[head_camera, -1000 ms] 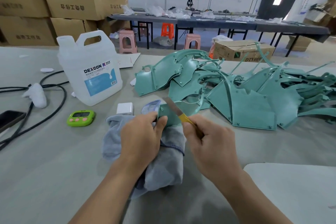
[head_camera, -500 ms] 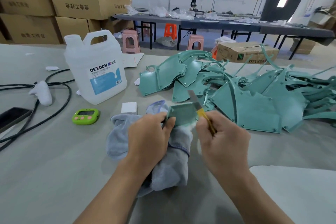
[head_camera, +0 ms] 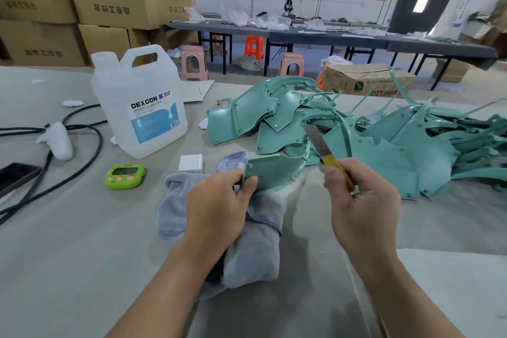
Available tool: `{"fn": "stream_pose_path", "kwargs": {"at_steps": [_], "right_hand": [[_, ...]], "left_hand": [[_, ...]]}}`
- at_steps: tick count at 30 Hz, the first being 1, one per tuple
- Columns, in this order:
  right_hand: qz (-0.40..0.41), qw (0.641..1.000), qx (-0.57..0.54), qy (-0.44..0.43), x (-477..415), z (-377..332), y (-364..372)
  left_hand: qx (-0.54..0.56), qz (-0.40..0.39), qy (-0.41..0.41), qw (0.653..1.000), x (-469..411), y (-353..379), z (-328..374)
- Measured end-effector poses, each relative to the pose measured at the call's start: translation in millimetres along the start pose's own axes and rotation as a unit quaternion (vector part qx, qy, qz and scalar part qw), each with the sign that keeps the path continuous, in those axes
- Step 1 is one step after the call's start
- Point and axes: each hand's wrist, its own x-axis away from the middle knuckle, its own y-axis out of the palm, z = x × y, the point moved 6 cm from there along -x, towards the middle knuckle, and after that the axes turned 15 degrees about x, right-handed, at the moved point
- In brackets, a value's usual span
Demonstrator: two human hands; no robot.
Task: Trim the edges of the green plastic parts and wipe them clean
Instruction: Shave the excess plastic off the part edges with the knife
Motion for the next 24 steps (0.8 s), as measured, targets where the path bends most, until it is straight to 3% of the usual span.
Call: {"fn": "stream_pose_path", "kwargs": {"at_steps": [4,7,10,15,17,20,24], "right_hand": [[-0.127,0.990,-0.034,-0.042,-3,-8,18],[-0.216,0.971,-0.074,-0.065,0,-10,29],[-0.230,0.965,-0.121,-0.047,-2,-5,29],[-0.179,0.951,-0.251,0.017,-10,1,17],[-0.141,0.932,-0.332,0.050,-17,6,6],[-0.118,0.903,-0.404,0.089,-27,16,-6],[-0.233,0.801,-0.536,0.133,-23,15,7]], "left_hand": [[-0.020,0.024,0.054,0.998,2,-5,14],[0.088,-0.009,0.051,0.995,1,-1,16],[0.233,-0.061,-0.001,0.971,-1,6,10],[0.394,-0.030,-0.126,0.910,-4,15,-8],[0.382,-0.058,-0.151,0.910,-6,18,-14],[0.334,-0.099,-0.114,0.930,-2,19,-1],[0.250,-0.048,0.008,0.967,6,12,29]]}}
